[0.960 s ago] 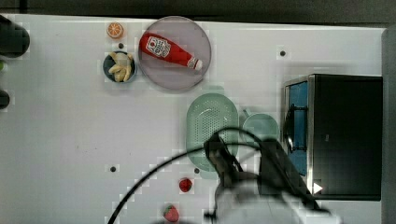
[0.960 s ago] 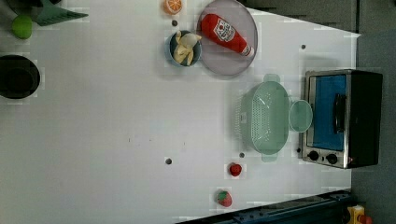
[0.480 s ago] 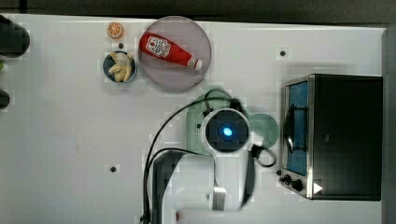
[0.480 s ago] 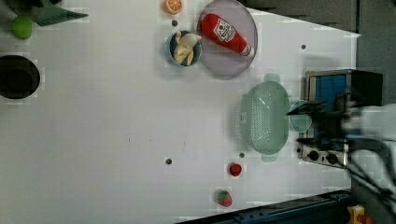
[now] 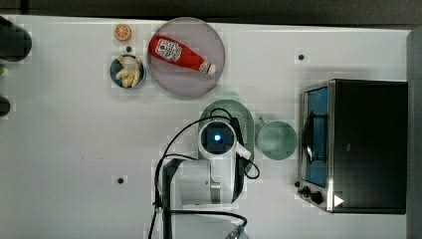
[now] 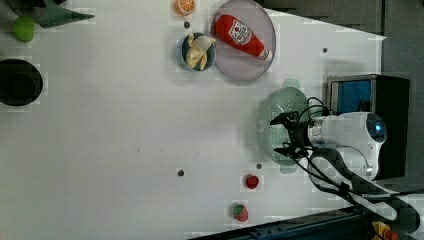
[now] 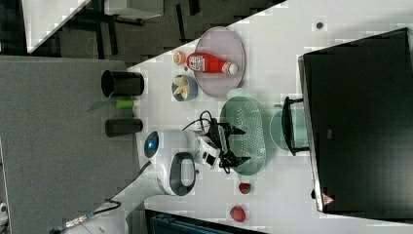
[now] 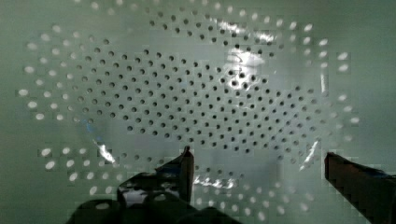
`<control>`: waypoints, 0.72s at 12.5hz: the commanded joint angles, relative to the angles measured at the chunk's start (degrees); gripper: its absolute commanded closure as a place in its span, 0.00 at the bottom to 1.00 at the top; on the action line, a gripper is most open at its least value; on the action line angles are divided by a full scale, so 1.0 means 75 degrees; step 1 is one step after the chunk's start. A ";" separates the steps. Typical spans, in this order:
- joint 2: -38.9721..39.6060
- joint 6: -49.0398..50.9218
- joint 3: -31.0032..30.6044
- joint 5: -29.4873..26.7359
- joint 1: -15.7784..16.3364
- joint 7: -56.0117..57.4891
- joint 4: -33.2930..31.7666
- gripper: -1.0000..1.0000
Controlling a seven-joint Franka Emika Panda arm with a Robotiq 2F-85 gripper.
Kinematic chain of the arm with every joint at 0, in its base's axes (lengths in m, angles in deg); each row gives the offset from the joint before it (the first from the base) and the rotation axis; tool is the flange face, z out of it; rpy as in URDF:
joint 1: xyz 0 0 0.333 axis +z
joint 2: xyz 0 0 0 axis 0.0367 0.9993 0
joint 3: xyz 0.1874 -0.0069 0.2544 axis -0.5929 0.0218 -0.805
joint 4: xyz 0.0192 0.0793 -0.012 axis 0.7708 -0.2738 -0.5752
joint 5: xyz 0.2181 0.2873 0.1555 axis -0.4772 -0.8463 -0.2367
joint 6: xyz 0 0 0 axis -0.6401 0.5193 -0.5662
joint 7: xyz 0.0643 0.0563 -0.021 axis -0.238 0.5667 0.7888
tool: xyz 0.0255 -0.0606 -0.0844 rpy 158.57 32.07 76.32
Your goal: Drag strainer right to left.
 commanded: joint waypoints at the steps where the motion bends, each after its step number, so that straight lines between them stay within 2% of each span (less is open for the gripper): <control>1: 0.0067 -0.0939 -0.0105 -0.0005 -0.0015 -0.1067 0.0151 0.00; 4: 0.0475 -0.1223 -0.0268 -0.0007 0.0035 -0.1070 0.0154 0.00; 9: 0.0534 -0.1211 -0.0522 -0.0088 0.0293 -0.1088 0.0194 0.00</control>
